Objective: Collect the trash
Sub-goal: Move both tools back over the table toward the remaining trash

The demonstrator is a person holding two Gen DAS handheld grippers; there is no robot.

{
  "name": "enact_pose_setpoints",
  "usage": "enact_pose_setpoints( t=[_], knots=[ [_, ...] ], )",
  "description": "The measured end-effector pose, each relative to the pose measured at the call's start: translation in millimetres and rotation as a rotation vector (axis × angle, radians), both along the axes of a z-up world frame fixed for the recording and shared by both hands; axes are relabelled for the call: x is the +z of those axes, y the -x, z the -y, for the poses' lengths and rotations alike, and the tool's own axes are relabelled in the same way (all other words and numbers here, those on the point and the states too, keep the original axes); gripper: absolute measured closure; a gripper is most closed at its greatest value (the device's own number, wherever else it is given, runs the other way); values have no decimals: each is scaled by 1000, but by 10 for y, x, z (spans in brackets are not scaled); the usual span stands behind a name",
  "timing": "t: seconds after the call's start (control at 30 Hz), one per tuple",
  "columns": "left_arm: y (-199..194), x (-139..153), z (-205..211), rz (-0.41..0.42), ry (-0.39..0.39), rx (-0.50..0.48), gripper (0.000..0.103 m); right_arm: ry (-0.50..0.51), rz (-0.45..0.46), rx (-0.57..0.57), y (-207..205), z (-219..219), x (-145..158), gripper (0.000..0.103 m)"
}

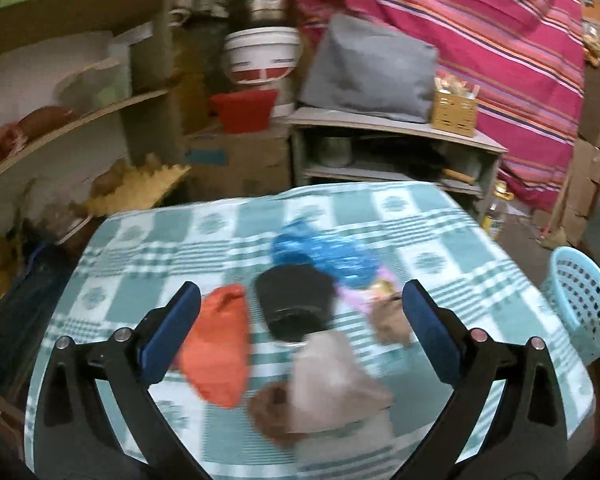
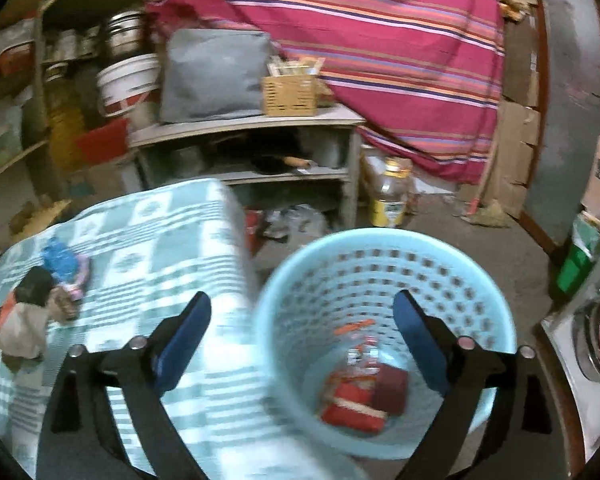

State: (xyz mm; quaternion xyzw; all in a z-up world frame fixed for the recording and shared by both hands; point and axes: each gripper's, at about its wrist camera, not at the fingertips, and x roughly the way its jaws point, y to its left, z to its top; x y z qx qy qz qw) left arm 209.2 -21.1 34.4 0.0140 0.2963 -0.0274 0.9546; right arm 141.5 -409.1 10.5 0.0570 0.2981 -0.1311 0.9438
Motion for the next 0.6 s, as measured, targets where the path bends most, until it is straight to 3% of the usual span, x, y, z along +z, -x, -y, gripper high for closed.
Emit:
enact_pose_setpoints(
  t=[0.27,0.6],
  knots=[
    [-110,-252,-553,-64,26,61,6,36,-26,121,-241,-713,5,8],
    [-267,-316,-957,-83,65,101,6,29,-54,214,-572,-1265,66,8]
  ],
)
